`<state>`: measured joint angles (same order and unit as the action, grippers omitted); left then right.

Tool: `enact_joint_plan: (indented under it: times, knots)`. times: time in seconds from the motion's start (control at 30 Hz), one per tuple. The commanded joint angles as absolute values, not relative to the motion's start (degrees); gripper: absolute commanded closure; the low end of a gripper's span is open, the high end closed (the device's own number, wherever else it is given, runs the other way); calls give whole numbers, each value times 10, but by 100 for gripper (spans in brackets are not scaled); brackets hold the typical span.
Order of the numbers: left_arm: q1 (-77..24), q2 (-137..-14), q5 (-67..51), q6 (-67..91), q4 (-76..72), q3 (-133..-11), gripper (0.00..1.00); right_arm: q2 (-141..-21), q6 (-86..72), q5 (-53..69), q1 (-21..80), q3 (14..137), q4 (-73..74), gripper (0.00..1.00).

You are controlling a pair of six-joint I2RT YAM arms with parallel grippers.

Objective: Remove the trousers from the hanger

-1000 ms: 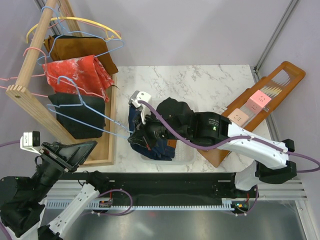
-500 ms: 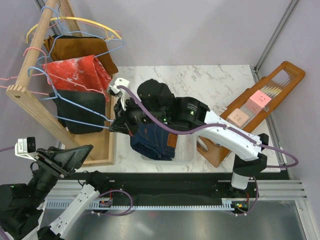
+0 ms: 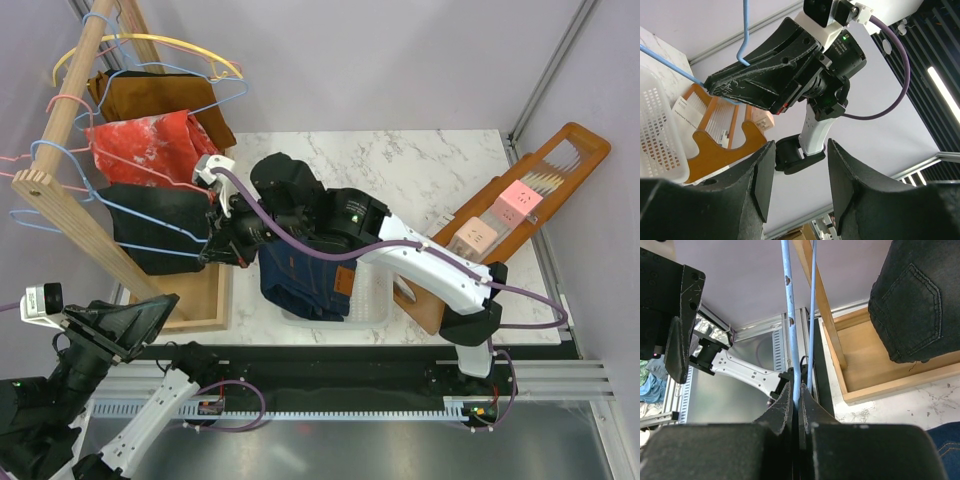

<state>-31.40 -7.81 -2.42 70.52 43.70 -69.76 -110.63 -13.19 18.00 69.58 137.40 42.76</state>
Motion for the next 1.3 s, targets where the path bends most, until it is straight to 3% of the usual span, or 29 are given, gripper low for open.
enact_joint_plan:
  times: [0.0,0.3,1.0,1.03,1.07,1.13,1.17,1.27]
  knots:
    - [-319,-81,-10,718,437,-708,47,-1116,-124,201,697,1403,389,100]
    - [-326,-74,11,715,451,-724,46,-1151,-134,221,698,1424,374,100]
    - [-326,-84,20,715,461,-737,46,-1139,-120,228,702,1338,367,98]
    - [-326,-84,20,715,461,-736,46,-1135,-122,227,703,1335,367,94]
    - [-326,-84,20,715,462,-736,46,-1131,-122,222,703,1331,368,77]
    - [-326,-84,19,715,462,-735,46,-1115,-125,189,703,1318,369,56]
    - [-327,-84,18,715,462,-734,46,-1107,-126,178,702,1316,369,39]
    - [-326,-82,18,715,463,-731,46,-1080,-133,131,702,1312,365,26]
